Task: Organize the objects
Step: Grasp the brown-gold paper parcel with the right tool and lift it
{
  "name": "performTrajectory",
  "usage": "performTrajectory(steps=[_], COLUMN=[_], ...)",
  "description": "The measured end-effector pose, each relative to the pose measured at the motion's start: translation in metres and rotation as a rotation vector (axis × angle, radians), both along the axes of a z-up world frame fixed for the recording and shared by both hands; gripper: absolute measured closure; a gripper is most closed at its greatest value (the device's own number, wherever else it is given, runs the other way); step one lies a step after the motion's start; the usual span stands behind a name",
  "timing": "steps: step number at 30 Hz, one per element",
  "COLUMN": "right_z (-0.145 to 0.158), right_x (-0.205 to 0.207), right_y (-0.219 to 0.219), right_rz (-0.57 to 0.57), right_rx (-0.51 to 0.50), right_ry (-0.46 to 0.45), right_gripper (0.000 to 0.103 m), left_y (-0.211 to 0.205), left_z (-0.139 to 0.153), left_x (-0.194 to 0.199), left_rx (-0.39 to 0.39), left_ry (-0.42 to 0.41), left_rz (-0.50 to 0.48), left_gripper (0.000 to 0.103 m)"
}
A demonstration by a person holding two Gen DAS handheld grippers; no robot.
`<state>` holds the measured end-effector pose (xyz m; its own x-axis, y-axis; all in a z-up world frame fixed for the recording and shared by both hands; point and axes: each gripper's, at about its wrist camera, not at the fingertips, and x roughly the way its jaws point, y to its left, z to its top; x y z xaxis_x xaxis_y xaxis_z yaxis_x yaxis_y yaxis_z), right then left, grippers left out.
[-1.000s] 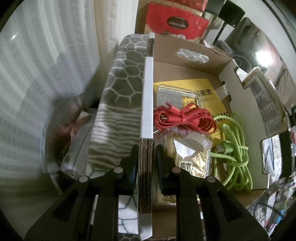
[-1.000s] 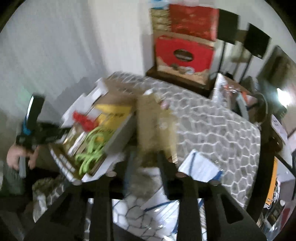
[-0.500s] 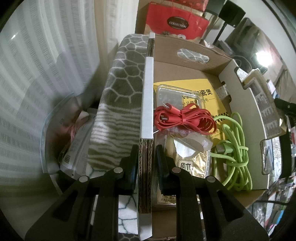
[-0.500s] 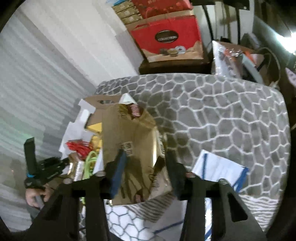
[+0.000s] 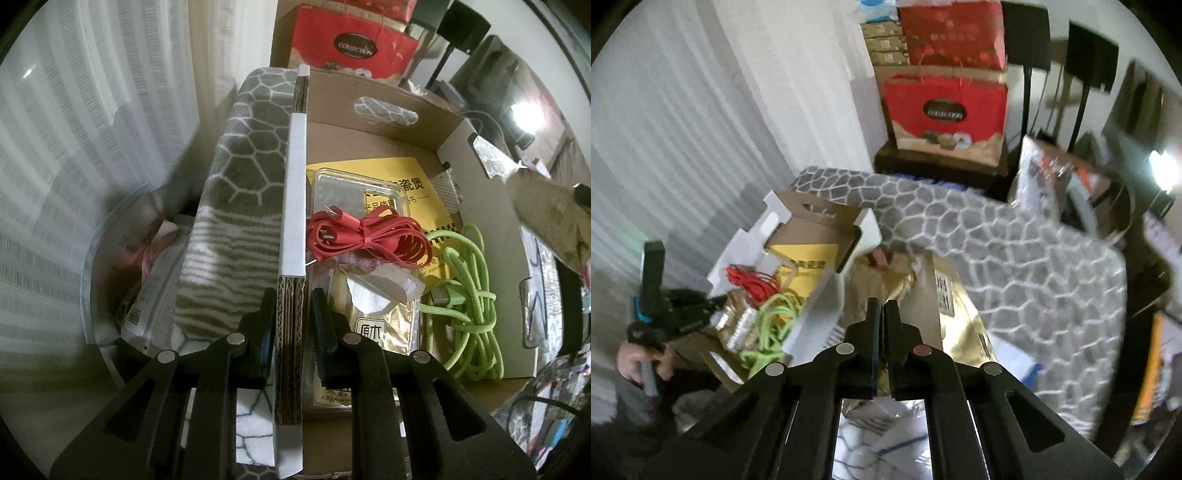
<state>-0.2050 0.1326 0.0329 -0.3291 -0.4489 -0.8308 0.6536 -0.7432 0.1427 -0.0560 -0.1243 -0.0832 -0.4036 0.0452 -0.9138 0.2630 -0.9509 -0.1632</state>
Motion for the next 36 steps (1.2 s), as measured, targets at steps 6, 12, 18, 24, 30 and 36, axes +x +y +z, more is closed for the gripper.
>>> performTrajectory(steps=[6, 12, 18, 24, 30, 36], right_z=[-0.001, -0.017, -0.021, -0.039, -0.061, -0.087], right_x=[0.026, 0.028, 0.022, 0.029, 0.045, 0.048], right_y=[0.001, 0.021, 0.051, 0.063, 0.058, 0.047], right_rz=[0.095, 0.026, -0.023, 0.009, 0.066, 0.089], right_rx=[0.153, 0.134, 0.063, 0.075, 0.117, 0.177], right_ry=[0.069, 0.051, 0.053, 0.061, 0.119, 0.143], right_gripper=[0.100, 0.051, 0.023, 0.015, 0.010, 0.007], left_y=[-0.001, -0.001, 0.000, 0.002, 0.002, 0.002], left_z=[0.000, 0.001, 0.002, 0.002, 0.002, 0.002], left_x=[0.000, 0.000, 0.000, 0.000, 0.000, 0.000], left_rx=[0.003, 0.006, 0.001, -0.001, -0.003, -0.003], left_ry=[0.000, 0.000, 0.000, 0.001, 0.000, 0.000], left_rz=[0.000, -0.001, -0.002, -0.002, -0.002, -0.001], left_gripper=[0.087, 0.087, 0.087, 0.087, 0.087, 0.087])
